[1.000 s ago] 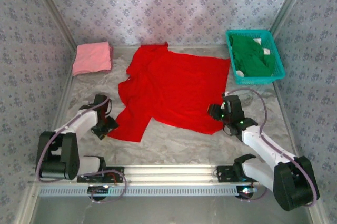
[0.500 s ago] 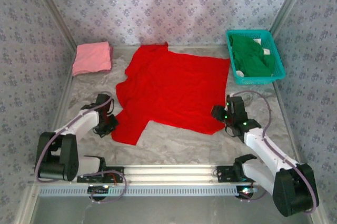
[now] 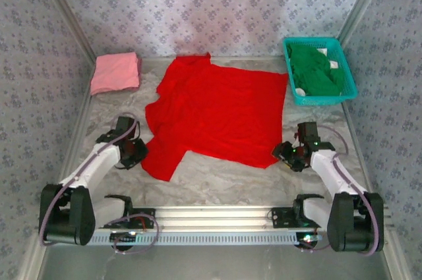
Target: Fold and stack the t-shirts
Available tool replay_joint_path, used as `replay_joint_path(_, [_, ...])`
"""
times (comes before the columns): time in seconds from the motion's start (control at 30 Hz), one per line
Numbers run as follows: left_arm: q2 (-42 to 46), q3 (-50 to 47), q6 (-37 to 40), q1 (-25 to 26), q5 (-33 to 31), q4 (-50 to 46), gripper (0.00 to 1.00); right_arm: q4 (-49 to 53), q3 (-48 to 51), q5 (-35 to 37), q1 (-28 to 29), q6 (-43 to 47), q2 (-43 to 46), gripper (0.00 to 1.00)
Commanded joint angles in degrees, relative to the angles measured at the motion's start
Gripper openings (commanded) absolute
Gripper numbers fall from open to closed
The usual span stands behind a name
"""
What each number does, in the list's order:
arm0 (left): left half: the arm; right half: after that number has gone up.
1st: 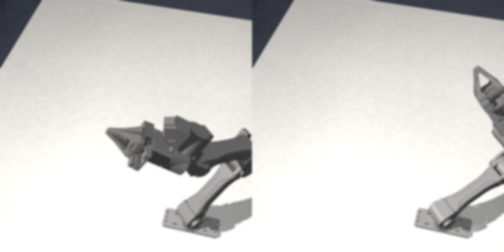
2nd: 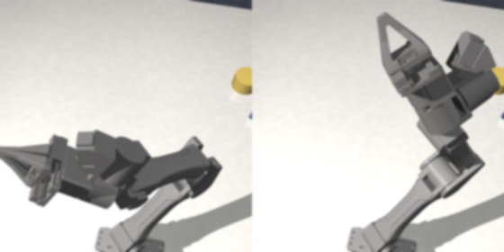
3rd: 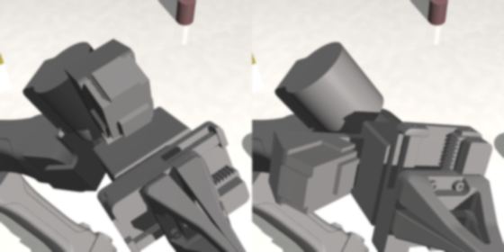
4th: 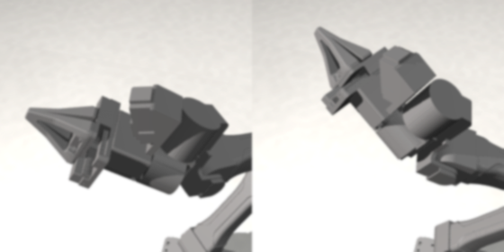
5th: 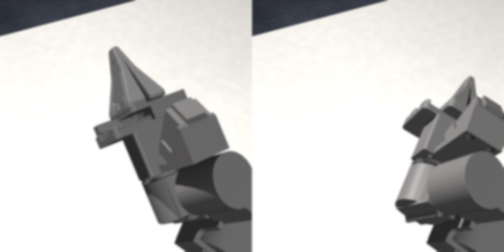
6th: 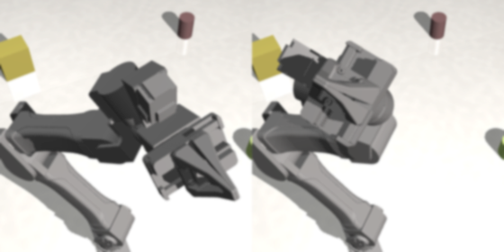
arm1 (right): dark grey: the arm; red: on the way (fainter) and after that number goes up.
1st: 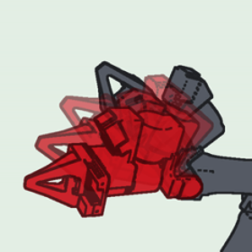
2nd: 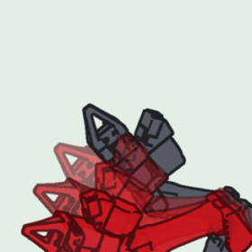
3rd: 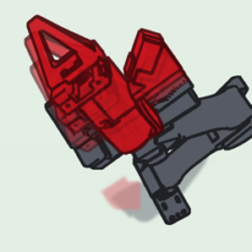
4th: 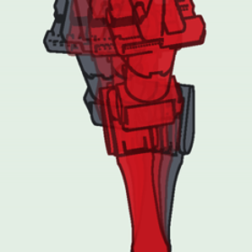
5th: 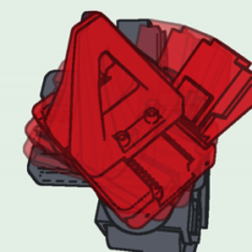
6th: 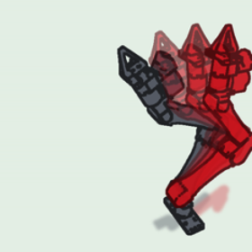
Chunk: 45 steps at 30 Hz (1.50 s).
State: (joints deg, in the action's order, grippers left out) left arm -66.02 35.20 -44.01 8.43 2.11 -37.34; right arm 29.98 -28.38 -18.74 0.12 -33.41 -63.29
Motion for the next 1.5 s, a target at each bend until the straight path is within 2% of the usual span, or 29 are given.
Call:
replay_joint_path(0.0, [0.4, 0.5, 0.3, 0.1, 0.6, 0.3, 0.00, -9.8, 1.8, -7.5, 0.2, 0.8, -2.2, 0.54])
replay_joint_path(0.1, [1.1, -0.1, 0.0, 0.2, 0.5, 0.6, 0.00, -14.4, 2.4, -5.9, 1.7, 0.4, -3.9, 0.47])
replay_joint_path(0.27, [3.1, -0.3, -0.6, 0.1, 0.4, 0.6, 0.00, -13.7, 2.7, -2.4, 2.2, -0.1, -6.3, 0.47])
replay_joint_path(0.3, [3.4, -0.4, -0.6, 0.1, 0.3, 0.5, 0.00, -13.4, 2.9, -1.7, 2.2, -0.3, -6.0, 0.42])
replay_joint_path(0.33, [3.7, -0.4, -0.7, 0.0, 0.2, 0.6, 0.00, -13.6, 3.2, -1.3, 2.2, -0.4, -5.5, 0.27])
replay_joint_path(0.37, [3.8, -0.5, -0.6, 0.0, 0.1, 0.7, 0.00, -13.8, 3.5, -1.0, 2.2, -0.5, -5.1, 0.19])
replay_joint_path(0.47, [3.6, -0.3, -0.7, -0.1, 0.3, 0.5, 0.00, -11.3, 2.1, 0.2, 2.2, -1.1, -3.8, 0.04])
replay_joint_path(0.63, [6.2, 1.6, -0.6, -0.1, -0.8, -1.3, 0.00, 0.1, -2.2, 3.5, 2.4, -1.7, 1.9, 0.00])
replay_joint_path(0.73, [8.8, 3.1, -0.2, -0.1, -0.9, -5.0, 0.00, 9.9, -4.9, 4.6, 2.3, -4.7, 4.4, 0.00])
replay_joint_path(0.87, [15.1, 5.0, -1.4, -0.1, 0.3, -10.6, 0.00, 18.3, -7.0, 4.3, 1.9, -5.4, 5.3, 0.00])
replay_joint_path(1.07, [26.3, 5.0, -6.2, 0.0, 4.1, -18.6, 0.00, 19.5, -7.6, 3.2, 2.3, -7.2, 3.8, 0.00])
replay_joint_path(1.27, [36.7, 7.4, -10.6, 0.0, 2.0, -28.6, 0.00, 23.9, -13.4, 5.5, 4.4, -4.8, 1.0, 0.00])
replay_joint_path(1.37, [35.9, 10.7, -10.8, 0.0, 2.8, -29.1, 0.00, 27.6, -16.2, 5.7, 4.5, -4.1, 1.5, 0.00])
replay_joint_path(1.47, [31.3, 15.5, -8.1, 0.0, 2.3, -27.4, 0.00, 30.4, -19.3, 5.5, 4.5, -3.2, 0.3, 0.00])
